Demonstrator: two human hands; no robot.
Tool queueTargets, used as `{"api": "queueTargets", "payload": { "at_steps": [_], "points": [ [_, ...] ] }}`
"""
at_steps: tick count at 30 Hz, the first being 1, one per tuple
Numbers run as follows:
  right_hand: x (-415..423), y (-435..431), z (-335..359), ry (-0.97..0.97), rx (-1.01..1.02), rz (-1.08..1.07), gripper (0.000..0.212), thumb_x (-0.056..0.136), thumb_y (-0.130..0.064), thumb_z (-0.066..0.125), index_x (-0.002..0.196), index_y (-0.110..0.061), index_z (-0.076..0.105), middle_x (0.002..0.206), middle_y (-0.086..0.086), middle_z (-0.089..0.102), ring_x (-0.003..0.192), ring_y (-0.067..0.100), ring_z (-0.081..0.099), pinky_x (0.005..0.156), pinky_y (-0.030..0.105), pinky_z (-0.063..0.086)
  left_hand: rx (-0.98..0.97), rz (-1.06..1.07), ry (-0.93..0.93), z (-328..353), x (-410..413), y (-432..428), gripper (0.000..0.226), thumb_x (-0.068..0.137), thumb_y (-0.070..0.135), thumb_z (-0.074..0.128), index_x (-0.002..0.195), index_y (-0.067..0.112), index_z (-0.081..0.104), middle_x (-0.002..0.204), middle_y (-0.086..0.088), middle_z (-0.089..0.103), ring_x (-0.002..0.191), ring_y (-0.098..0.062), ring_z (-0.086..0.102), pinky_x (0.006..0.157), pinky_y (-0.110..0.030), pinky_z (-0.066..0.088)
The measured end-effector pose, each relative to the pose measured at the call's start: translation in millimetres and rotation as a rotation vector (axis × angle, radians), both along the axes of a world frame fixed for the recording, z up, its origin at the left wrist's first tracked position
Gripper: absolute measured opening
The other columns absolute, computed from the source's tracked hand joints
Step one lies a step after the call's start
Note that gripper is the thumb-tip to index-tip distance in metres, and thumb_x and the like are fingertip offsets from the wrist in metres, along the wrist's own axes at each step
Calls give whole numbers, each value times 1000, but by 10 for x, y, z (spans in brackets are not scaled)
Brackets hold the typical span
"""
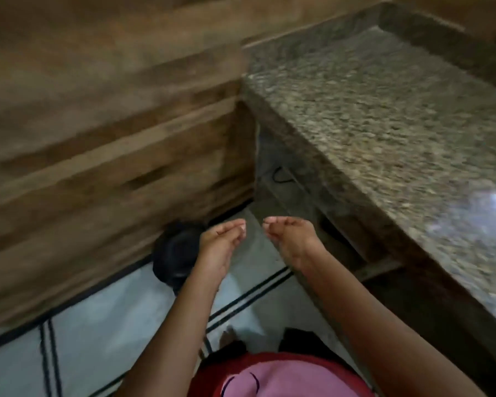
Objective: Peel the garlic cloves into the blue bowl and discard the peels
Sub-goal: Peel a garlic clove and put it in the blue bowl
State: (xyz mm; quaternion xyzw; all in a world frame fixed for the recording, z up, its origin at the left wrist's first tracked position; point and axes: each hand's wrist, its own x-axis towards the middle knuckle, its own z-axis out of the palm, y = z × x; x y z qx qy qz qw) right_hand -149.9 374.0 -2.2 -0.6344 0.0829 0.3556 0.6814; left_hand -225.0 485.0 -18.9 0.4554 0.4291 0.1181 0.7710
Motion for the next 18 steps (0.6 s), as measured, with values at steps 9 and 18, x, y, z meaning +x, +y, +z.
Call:
{"api": "queueTargets", "payload": {
  "at_steps": [9, 18],
  "points": [
    [-308, 1715, -584, 118, -87, 257, 27, 83, 19, 53, 65, 0, 56, 70, 12, 55, 66, 20, 55, 65, 27, 52, -86, 274, 219, -614, -522, 1367, 27, 90, -11, 50, 115, -18, 54, 107, -27, 63, 84, -24, 61, 85, -27, 51],
    [-106, 2518, -1475, 143, -379, 504, 25, 85, 12, 52, 72, -9, 55, 73, 5, 56, 67, 14, 54, 77, 30, 50, -72, 273, 439, -1400, -608, 1920, 9, 65, 2, 73, 71, 4, 66, 68, -9, 66, 64, -19, 58, 72, -33, 51]
  ]
}}
